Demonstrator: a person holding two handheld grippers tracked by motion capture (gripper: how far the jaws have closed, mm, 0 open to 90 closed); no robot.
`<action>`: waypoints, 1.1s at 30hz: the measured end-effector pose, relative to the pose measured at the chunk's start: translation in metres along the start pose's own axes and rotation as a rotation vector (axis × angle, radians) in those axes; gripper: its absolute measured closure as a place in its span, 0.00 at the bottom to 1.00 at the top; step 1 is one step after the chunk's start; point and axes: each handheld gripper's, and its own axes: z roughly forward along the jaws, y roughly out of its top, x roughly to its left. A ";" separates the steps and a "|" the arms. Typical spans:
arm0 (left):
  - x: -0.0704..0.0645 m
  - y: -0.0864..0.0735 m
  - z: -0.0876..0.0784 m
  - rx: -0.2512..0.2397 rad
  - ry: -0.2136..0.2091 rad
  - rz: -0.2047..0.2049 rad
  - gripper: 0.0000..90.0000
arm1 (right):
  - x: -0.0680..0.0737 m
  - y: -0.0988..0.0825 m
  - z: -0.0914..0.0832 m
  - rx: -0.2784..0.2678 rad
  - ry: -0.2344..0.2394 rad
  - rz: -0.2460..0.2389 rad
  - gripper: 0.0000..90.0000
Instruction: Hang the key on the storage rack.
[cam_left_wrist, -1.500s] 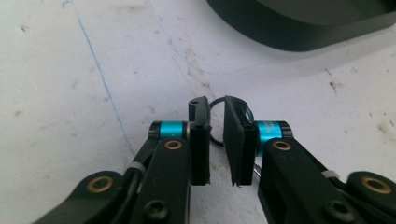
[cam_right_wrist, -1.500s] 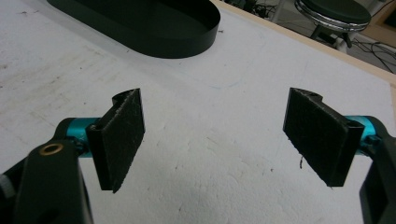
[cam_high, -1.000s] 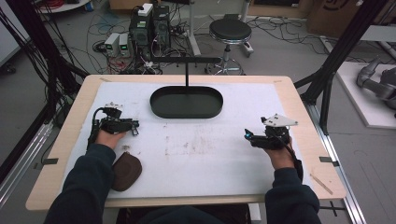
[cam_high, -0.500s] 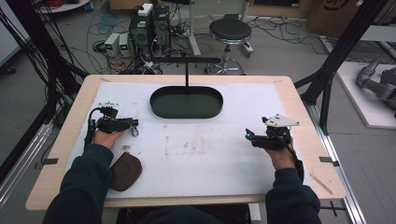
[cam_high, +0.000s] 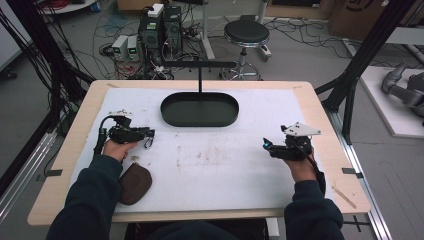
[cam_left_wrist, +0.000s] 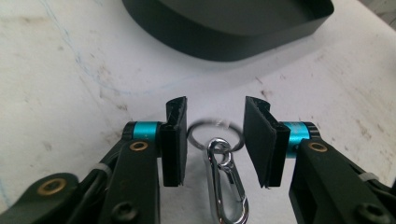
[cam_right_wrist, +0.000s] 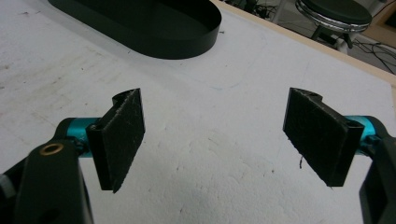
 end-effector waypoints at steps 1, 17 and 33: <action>0.000 0.000 0.000 0.000 0.000 0.000 0.65 | 0.000 0.000 0.000 0.000 0.000 0.000 0.23; -0.020 0.005 -0.007 0.053 0.032 0.012 0.74 | 0.002 0.001 0.001 0.003 0.003 -0.003 0.23; -0.011 0.001 -0.005 0.148 0.118 0.002 0.84 | 0.001 0.000 0.002 0.003 0.003 -0.001 0.23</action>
